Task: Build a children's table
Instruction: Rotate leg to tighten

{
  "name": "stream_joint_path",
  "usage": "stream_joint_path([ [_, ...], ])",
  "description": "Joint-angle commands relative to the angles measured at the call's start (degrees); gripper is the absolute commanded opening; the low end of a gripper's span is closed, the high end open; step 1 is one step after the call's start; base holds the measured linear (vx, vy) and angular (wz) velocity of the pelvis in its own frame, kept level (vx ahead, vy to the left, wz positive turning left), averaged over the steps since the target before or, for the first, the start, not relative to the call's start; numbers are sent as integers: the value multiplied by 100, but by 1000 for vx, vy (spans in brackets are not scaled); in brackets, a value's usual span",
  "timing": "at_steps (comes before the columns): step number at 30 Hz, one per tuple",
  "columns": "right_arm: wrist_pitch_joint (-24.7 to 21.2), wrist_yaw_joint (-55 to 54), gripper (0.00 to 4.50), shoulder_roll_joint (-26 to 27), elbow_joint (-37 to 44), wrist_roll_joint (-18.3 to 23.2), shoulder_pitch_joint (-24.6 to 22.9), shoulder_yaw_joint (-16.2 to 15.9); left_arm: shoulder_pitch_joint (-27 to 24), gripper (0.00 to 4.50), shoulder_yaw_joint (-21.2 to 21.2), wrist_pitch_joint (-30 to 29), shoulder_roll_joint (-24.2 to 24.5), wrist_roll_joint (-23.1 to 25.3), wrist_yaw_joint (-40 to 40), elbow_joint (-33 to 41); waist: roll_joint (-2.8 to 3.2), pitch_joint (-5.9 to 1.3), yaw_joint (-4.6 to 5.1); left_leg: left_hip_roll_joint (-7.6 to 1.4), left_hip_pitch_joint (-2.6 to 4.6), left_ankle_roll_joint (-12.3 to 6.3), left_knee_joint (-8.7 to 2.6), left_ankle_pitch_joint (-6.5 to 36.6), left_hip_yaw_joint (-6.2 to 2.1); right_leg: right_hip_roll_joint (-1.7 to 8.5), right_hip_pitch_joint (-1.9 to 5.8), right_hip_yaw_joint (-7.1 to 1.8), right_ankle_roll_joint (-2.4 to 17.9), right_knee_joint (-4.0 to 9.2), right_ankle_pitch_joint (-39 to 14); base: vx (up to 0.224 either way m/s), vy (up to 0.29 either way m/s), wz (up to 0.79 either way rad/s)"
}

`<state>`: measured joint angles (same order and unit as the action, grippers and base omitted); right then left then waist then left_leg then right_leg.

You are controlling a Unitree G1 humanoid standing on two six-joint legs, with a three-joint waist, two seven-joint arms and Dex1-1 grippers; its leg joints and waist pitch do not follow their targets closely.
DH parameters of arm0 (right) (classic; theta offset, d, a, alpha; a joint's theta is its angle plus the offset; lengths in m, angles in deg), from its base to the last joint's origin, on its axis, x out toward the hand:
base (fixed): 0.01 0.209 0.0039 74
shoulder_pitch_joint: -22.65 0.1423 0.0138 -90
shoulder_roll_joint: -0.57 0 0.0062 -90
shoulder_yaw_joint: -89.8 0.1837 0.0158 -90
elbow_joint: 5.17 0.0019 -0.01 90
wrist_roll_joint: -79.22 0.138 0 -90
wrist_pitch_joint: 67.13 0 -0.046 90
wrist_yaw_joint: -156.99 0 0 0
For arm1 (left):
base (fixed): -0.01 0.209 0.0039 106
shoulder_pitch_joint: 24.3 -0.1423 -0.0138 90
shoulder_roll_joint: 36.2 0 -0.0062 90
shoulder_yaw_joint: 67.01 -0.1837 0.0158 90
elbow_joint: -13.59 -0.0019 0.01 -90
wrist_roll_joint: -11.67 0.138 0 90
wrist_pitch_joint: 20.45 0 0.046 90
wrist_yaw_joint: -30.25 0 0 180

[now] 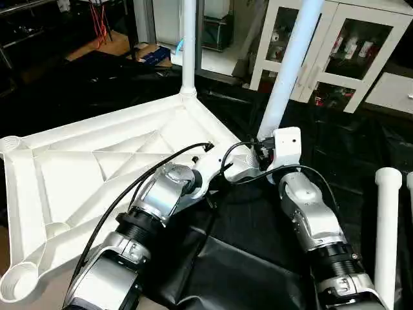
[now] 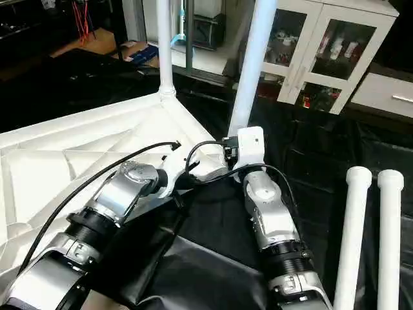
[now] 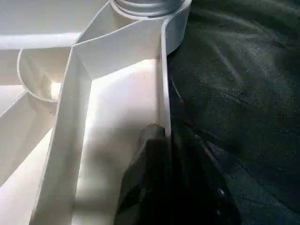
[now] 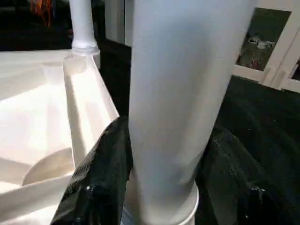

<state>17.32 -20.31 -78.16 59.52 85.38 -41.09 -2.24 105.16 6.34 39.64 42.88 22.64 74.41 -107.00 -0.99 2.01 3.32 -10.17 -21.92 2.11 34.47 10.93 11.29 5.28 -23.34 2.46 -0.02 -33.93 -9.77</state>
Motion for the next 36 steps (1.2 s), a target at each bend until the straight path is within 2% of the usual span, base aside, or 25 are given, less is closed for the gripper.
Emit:
stream_joint_path([
  [1, -177, 32, 186, -76, -626, 80, -198, 357, 69, 0, -51, 31, -31, -189, 208, 563, 45, -321, -27, -257, 71, -143, -468, 1747, -154, 237, 217, -163, 1179, 441, -1309, 0, 0, 0],
  [4, -90, 518, 186, -57, -373, 335, -240, 325, 64, 0, -72, 65, -16, -208, 225, 550, 21, -326, -22, -256, 51, -266, -453, 1619, -141, 241, 239, -167, 1263, 423, -1052, 0, 0, 0],
  [6, -133, 731, 242, -82, -238, 403, -277, 281, 59, 0, -90, 88, -4, -215, 255, 553, 23, -333, -31, -262, 52, -322, -449, 1503, -138, 244, 247, -165, 1318, 411, -926, 0, 0, 0],
  [8, -155, 807, 258, -117, -154, 410, -298, 249, 57, 0, -108, 110, 10, -222, 293, 552, 24, -337, -47, -267, 49, -381, -443, 1347, -136, 246, 261, -165, 1387, 388, -740, 0, 0, 0],
  [10, -115, 938, 265, -168, 38, 467, -328, 228, 38, 0, -137, 116, 49, -246, 348, 572, 23, -344, -97, -265, 55, -454, -421, 1186, -115, 254, 270, -171, 1490, 376, -579, 0, 0, 0],
  [11, -201, 1106, 289, -249, 323, 609, -376, 255, 20, 0, -168, 129, 96, -247, 406, 571, 20, -353, -117, -267, 61, -489, -416, 1133, -112, 253, 272, -170, 1505, 365, -503, 0, 0, 0],
  [12, -283, 1220, 297, -310, 501, 697, -414, 268, 10, 0, -177, 146, 124, -245, 433, 569, 18, -349, -142, -274, 48, -555, -415, 963, -117, 252, 294, -168, 1514, 338, -356, 0, 0, 0],
  [13, -479, 1447, 301, -430, 840, 885, -500, 292, -4, 0, -186, 175, 169, -244, 478, 558, 53, -338, -171, -278, 70, -616, -410, 917, -109, 248, 276, -170, 1532, 344, -312, 0, 0, 0],
  [14, -508, 1481, 306, -446, 886, 913, -513, 296, -6, 0, -187, 178, 175, -244, 483, 557, 44, -336, -180, -274, 69, -646, -407, 890, -106, 243, 288, -172, 1527, 345, -283, 0, 0, 0],
  [16, -1011, 2138, 331, -849, 1612, 1295, -788, 261, -20, 0, -217, 257, 282, -232, 591, 499, 63, -339, -265, -295, 85, -664, -408, 792, -109, 251, 290, -177, 1534, 318, -207, 0, 0, 0],
  [18, -1279, 2593, 331, -1182, 2065, 1501, -1001, 208, -23, 0, -227, 318, 347, -237, 680, 455, 66, -329, -323, -301, 98, -687, -410, 780, -111, 237, 305, -178, 1513, 319, -133, 0, 0, 0],
  [19, -1379, 2828, 331, -1369, 2268, 1596, -1112, 192, -22, 0, -239, 376, 387, -250, 768, 423, 48, -327, -349, -297, 81, -700, -407, 770, -105, 253, 312, -180, 1516, 314, -127, 0, 0, 0],
  [20, -1473, 3115, 331, -1600, 2473, 1681, -1235, 171, -20, 0, -265, 429, 451, -263, 850, 395, 51, -327, -367, -303, 87, -692, -407, 806, -103, 266, 302, -183, 1516, 323, -188, 0, 0, 0],
  [21, -1535, 3489, 331, -1930, 2708, 1770, -1396, 162, -16, 0, -292, 554, 539, -296, 1006, 339, 82, -313, -369, -293, 86, -648, -416, 939, -103, 260, 295, -180, 1498, 349, -374, 0, 0, 0],
  [22, -1556, 3705, 331, -2127, 2834, 1815, -1490, 159, -14, 0, -311, 632, 595, -321, 1102, 306, 56, -306, -392, -310, 100, -605, -420, 1060, -109, 265, 307, -185, 1449, 366, -544, 0, 0, 0],
  [23, -1602, 3955, 331, -2373, 2944, 1877, -1579, 201, -2, 0, -348, 752, 684, -315, 1203, 254, 60, -301, -401, -301, 87, -606, -418, 1091, -113, 274, 302, -186, 1423, 379, -646, 0, 0, 0],
  [25, -1577, 4307, 331, -2733, 3004, 1885, -1655, 277, 13, 0, -396, 931, 820, -313, 1396, 180, 51, -291, -393, -304, 76, -589, -423, 1180, -115, 282, 295, -187, 1395, 389, -827, 0, 0, 0],
  [27, -1572, 4407, 331, -2859, 3000, 1832, -1643, 300, 5, 0, -428, 1075, 889, -349, 1554, 170, 51, -282, -390, -300, 80, -539, -427, 1227, -117, 289, 279, -185, 1368, 406, -1033, 0, 0, 0],
  [28, -1545, 4530, 331, -2980, 2962, 1762, -1609, 284, -26, 0, -474, 1168, 976, -417, 1808, 217, 96, -282, -380, -302, 101, -490, -432, 1293, -118, 279, 257, -181, 1369, 428, -1119, 0, 0, 0],
  [29, -1536, 4578, 331, -3019, 2946, 1737, -1594, 270, -43, 0, -494, 1172, 1012, -445, 1915, 251, 77, -289, -376, -300, 100, -468, -426, 1261, -114, 274, 260, -186, 1394, 413, -1056, 0, 0, 0],
  [30, -1463, 4620, 331, -3079, 2865, 1646, -1548, 224, -121, 0, -566, 1406, 1110, -550, 2262, 395, 101, -290, -377, -300, 101, -466, -424, 1237, -116, 274, 259, -186, 1415, 402, -1000, 0, 0, 0],
  [32, -1314, 4667, 331, -3132, 2726, 1510, -1474, 157, -242, 0, -677, 1620, 1259, -703, 2748, 647, 93, -300, -379, -300, 87, -487, -421, 1131, -118, 281, 269, -183, 1464, 378, -854, 0, 0, 0],
  [33, -1270, 4719, 331, -3166, 2644, 1439, -1428, 100, -295, 0, -727, 1703, 1320, -757, 2913, 770, 105, -310, -388, -312, 112, -502, -412, 1042, -112, 281, 257, -183, 1521, 355, -688, 0, 0, 0],
  [34, -1242, 4826, 331, -3214, 2564, 1391, -1379, 13, -350, 0, -762, 1718, 1365, -831, 3062, 920, 83, -314, -397, -314, 123, -545, -405, 1015, -99, 264, 257, -178, 1581, 336, -570, 0, 0, 0],
  [36, -1283, 4928, 331, -3245, 2554, 1428, -1366, -35, -370, 0, -754, 1710, 1360, -881, 3107, 984, 105, -305, -430, -320, 123, -579, -405, 944, -99, 275, 268, -185, 1589, 314, -468, 0, 0, 0],
])
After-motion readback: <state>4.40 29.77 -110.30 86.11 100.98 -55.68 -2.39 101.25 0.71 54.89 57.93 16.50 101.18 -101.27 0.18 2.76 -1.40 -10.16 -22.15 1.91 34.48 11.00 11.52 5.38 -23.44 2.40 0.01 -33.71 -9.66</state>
